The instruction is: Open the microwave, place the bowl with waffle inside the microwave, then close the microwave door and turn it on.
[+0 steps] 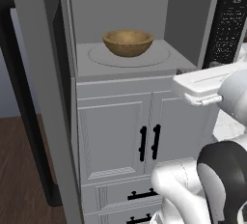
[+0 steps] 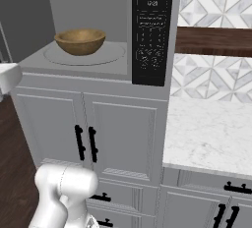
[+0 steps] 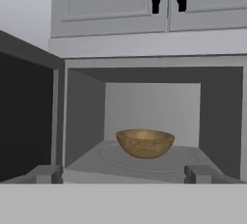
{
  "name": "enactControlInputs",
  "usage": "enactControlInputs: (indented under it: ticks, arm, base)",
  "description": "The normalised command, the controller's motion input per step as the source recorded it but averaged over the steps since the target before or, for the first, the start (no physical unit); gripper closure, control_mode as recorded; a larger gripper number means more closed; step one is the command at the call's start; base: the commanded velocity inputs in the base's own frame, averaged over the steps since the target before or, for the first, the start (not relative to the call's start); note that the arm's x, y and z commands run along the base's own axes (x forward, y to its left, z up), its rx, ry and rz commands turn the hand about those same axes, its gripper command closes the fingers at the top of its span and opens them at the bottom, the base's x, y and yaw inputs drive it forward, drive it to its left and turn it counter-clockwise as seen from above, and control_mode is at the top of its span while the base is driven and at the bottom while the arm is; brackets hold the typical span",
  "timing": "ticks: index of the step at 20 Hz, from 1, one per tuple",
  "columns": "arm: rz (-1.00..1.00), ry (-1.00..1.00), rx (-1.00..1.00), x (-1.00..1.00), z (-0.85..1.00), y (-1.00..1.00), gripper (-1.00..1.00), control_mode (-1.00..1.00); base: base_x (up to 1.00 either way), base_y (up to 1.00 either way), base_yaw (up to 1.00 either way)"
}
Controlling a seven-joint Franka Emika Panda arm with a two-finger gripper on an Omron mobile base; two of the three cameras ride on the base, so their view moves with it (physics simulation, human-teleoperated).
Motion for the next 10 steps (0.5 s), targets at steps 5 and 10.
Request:
enactControlInputs:
  ticks: [5, 10]
  arm:
    - [0.00, -0.06, 0.00, -0.34, 0.00, 0.20, -1.00, -1.00]
    - [0.00, -0.06, 0.00, -0.27, 0.00, 0.36, -1.00, -1.00]
  base:
    - [0.00, 0.00, 0.00]
    - [0.00, 0.00, 0.00]
